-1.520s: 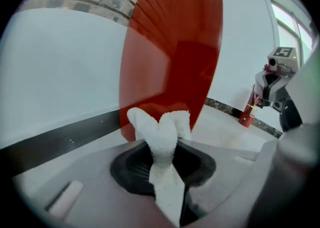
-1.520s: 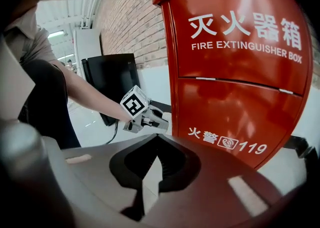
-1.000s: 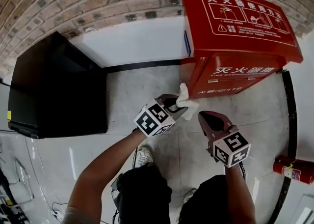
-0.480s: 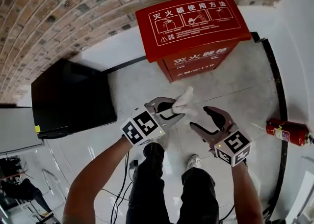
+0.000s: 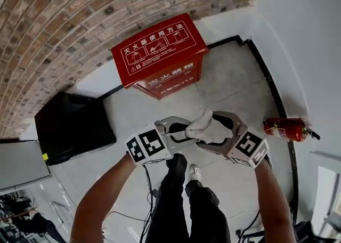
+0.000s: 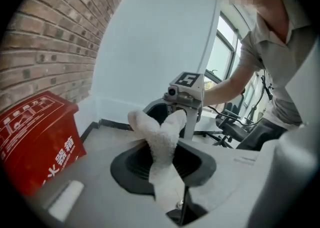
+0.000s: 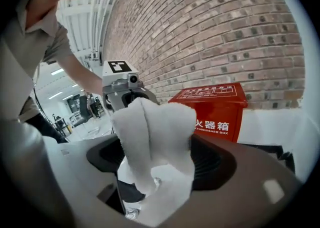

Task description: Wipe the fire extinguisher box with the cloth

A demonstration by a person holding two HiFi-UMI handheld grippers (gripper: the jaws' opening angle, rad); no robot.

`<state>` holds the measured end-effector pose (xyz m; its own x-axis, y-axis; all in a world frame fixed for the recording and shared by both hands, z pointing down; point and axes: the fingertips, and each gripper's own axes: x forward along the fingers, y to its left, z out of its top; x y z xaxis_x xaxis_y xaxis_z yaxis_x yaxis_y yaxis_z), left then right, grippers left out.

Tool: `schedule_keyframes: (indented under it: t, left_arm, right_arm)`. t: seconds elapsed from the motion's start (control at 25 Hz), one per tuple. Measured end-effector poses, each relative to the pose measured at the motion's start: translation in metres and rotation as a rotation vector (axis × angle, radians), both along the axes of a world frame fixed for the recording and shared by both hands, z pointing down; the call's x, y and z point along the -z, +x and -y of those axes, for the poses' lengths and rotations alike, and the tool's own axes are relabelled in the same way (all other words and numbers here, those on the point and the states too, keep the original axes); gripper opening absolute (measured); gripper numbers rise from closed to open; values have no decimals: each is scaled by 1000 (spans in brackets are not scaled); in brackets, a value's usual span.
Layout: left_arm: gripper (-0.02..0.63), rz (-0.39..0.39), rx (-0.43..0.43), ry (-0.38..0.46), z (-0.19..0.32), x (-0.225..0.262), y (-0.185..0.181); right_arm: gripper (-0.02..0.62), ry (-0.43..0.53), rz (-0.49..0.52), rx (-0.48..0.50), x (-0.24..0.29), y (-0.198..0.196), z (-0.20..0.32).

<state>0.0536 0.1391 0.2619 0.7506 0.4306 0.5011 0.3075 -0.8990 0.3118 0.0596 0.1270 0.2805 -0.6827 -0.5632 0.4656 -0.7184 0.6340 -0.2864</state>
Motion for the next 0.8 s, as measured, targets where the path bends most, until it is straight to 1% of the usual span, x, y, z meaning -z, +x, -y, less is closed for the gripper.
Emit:
schedule_keyframes:
  t: [0.04, 0.08, 0.12, 0.16, 0.2, 0.28, 0.32, 0.44, 0.56, 0.64, 0.68, 0.76, 0.8]
  left_arm:
    - [100, -6, -25, -4, -1, 3, 7]
    - [100, -10, -39, -9, 0, 4, 14]
    - [101, -9, -42, -14, 3, 3, 22]
    - [104, -7, -36, -21, 7, 1, 30]
    - [106, -6, -21, -25, 13, -3, 39]
    - [119, -4, 30, -24, 26, -14, 58]
    - [137, 4, 67, -26, 35, -21, 65]
    - [178, 49, 219, -38, 73, -47, 80]
    - [178, 93, 355, -47, 106, -65, 88]
    - [178, 116, 425, -46, 120, -72, 96]
    - [172, 125, 453, -40, 126, -75, 102]
    - [113, 136, 485, -22, 135, -79, 115]
    - [38, 139, 485, -14, 136, -81, 123]
  right_arm:
    - [397, -1, 8, 30, 4, 4, -4]
    - [332, -2, 7, 50, 5, 9, -6]
    - [214, -1, -2, 60, 4, 15, -7]
    - [126, 1, -13, 61, 2, 23, -6]
    - [109, 0, -23, 57, -1, 31, -3]
    - [98, -12, -45, 35, -12, 49, 8]
    - [95, -24, -61, 21, -19, 59, 15]
    - [95, -70, -121, -38, -45, 93, 40]
    - [96, -111, -133, -126, -59, 128, 62]
    - [97, -115, -135, -173, -63, 151, 76]
    - [97, -108, -140, -198, -64, 162, 85]
    - [97, -86, -151, -238, -68, 181, 103]
    - [97, -72, -159, -247, -70, 189, 113]
